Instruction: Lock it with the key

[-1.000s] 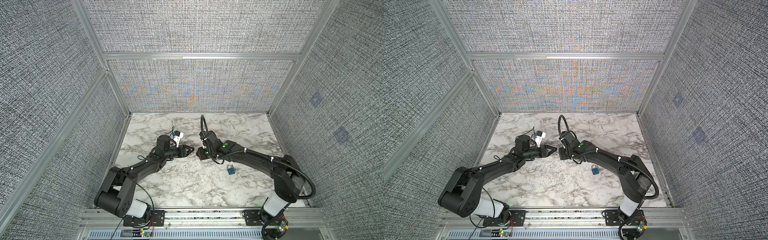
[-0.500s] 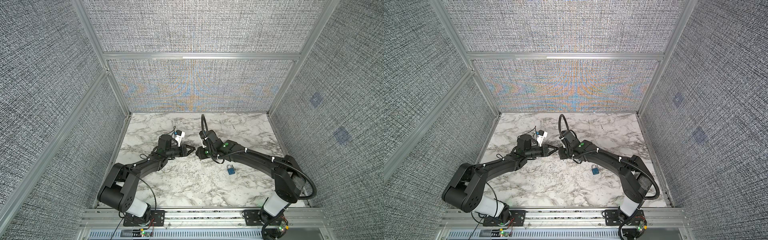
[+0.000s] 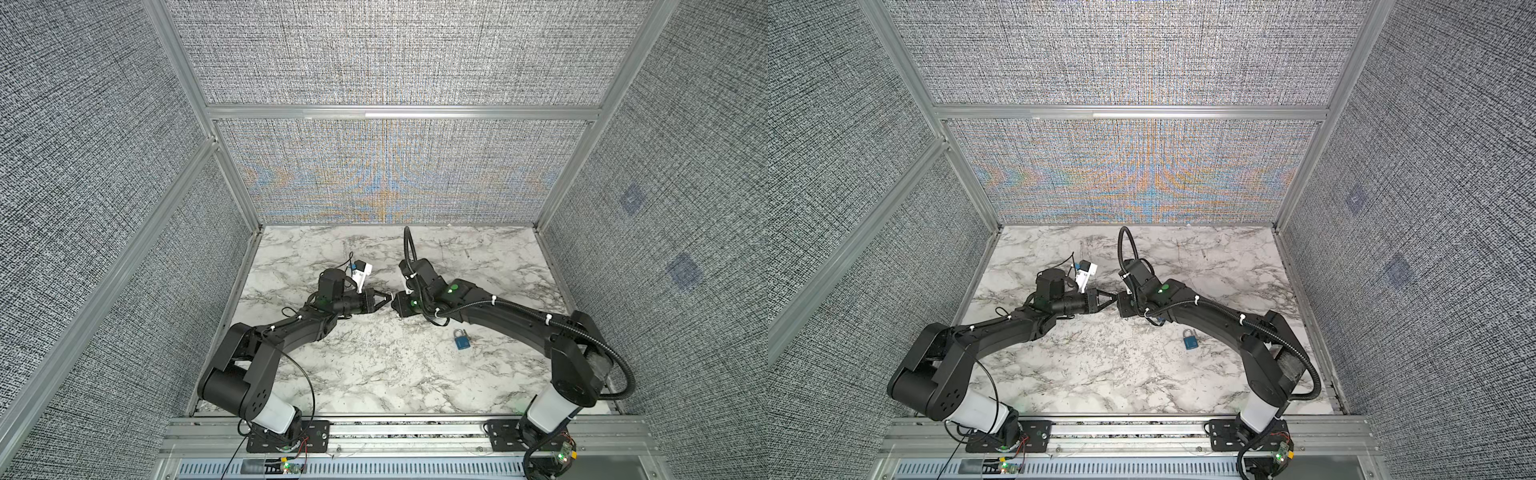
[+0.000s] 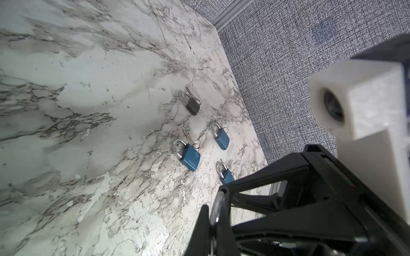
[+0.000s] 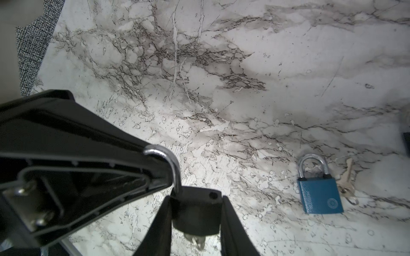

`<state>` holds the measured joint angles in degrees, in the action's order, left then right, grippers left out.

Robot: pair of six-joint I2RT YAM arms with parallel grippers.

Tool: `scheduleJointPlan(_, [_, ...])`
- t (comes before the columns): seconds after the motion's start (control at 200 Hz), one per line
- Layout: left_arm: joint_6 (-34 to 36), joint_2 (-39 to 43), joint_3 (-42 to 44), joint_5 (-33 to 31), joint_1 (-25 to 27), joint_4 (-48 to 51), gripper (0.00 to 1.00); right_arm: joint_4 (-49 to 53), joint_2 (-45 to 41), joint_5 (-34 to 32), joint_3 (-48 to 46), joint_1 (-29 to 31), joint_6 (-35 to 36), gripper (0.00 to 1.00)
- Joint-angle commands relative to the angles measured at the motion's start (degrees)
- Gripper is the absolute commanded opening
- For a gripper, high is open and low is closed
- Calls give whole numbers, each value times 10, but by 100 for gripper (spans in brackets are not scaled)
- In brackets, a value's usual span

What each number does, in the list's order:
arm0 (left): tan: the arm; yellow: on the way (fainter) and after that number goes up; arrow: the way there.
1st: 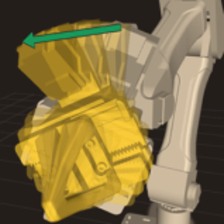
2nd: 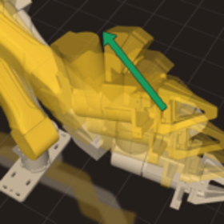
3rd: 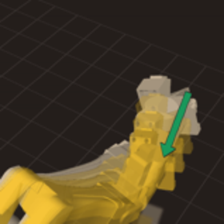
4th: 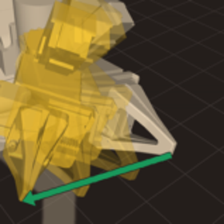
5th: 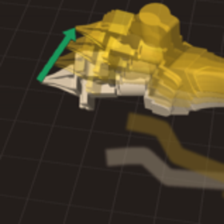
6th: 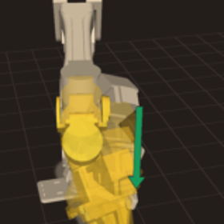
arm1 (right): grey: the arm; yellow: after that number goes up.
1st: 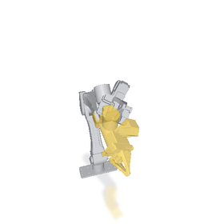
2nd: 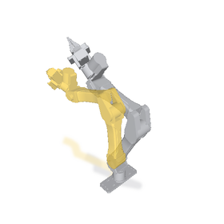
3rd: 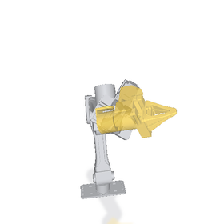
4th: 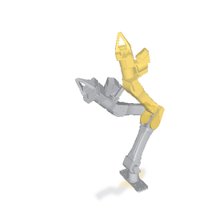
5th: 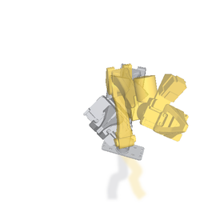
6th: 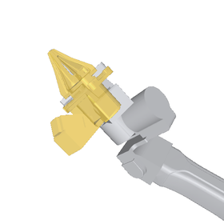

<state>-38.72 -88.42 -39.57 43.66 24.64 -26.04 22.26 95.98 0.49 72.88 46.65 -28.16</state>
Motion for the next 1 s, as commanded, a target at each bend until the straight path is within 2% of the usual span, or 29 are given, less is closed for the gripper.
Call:
scheduleJointPlan(0.0, [2,-2,0,1,0,-4,0,-20,-9,6,-2,1,-1,26])
scheduleJointPlan(0.27, [-3,9,1,3,0,-6,0,-23,-12,12,-6,1,-1,26])
scheduleJointPlan(0.42, [-12,20,2,3,0,-15,18,-24,-12,12,-12,1,-1,26])
scheduleJointPlan(0.61, [-5,24,-12,-1,0,-1,23,-24,-17,13,-17,1,-2,26])
scheduleJointPlan(0.695, [-3,21,-13,-3,0,3,23,-24,-20,13,-18,1,-2,26])
scheduleJointPlan(0.85, [-7,12,-7,4,0,-7,15,-22,-22,13,-16,1,-1,26])
scheduleJointPlan(0.995, [-7,11,-1,7,0,-8,4,-21,-21,13,-13,1,0,26])
